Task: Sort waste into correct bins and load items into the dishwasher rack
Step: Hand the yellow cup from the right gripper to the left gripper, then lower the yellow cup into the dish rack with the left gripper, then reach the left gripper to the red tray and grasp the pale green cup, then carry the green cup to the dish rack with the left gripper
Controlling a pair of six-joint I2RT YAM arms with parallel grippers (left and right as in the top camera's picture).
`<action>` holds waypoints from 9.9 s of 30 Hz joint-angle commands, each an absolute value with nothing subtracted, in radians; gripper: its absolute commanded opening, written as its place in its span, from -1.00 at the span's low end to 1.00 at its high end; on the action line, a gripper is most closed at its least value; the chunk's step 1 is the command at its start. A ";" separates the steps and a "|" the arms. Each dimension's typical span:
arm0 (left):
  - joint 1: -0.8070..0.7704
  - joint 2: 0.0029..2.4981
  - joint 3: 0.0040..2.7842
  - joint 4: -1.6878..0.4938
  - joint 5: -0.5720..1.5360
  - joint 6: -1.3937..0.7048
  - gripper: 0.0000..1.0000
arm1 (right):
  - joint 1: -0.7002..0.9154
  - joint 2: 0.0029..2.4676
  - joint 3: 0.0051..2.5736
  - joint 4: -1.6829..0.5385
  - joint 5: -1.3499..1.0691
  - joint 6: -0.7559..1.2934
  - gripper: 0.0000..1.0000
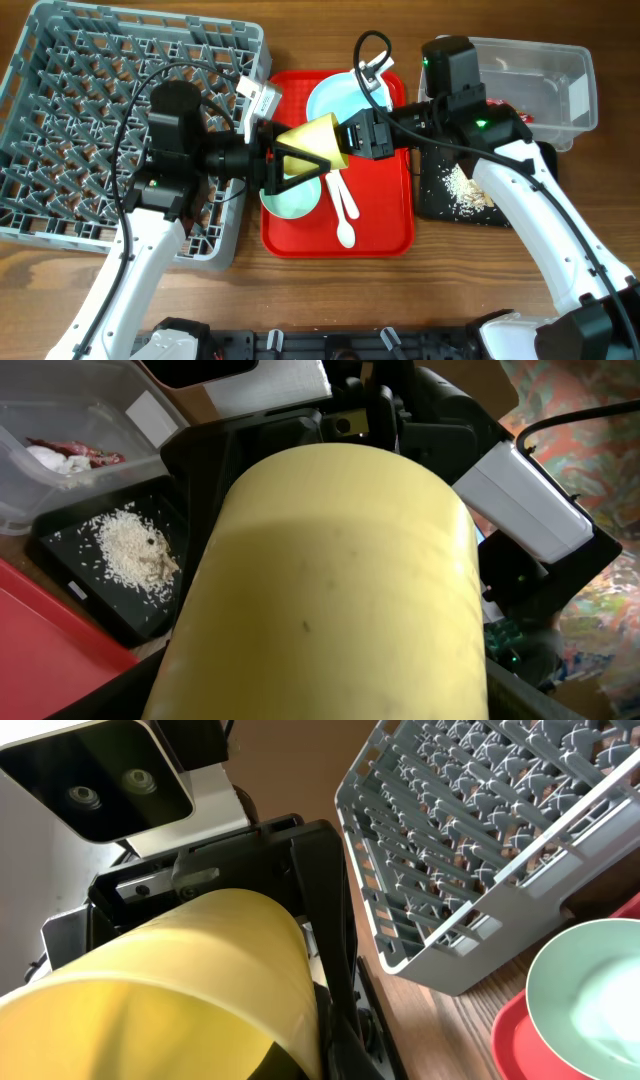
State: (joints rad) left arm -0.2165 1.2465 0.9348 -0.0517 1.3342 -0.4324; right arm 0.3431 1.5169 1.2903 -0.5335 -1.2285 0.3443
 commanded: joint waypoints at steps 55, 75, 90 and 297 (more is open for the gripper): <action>-0.162 1.253 0.949 0.119 1.259 -0.693 0.72 | 0.350 1.520 1.294 -0.404 -1.099 0.604 -0.91; -0.162 1.253 0.949 0.172 1.259 -0.715 0.10 | 0.350 1.522 1.294 -0.411 -1.099 0.602 -0.60; -0.142 1.253 0.949 -0.017 1.104 -0.462 -0.74 | 0.349 1.522 1.294 -0.465 -1.074 0.556 0.07; 0.452 1.923 1.427 -0.803 1.164 0.127 -0.90 | 0.117 1.253 1.295 -1.169 -0.037 0.366 0.99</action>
State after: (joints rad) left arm 0.4225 1.9060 1.4189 -0.7837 1.2430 0.1085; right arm 0.1204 1.2568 1.2957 -1.1675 -0.0578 0.3546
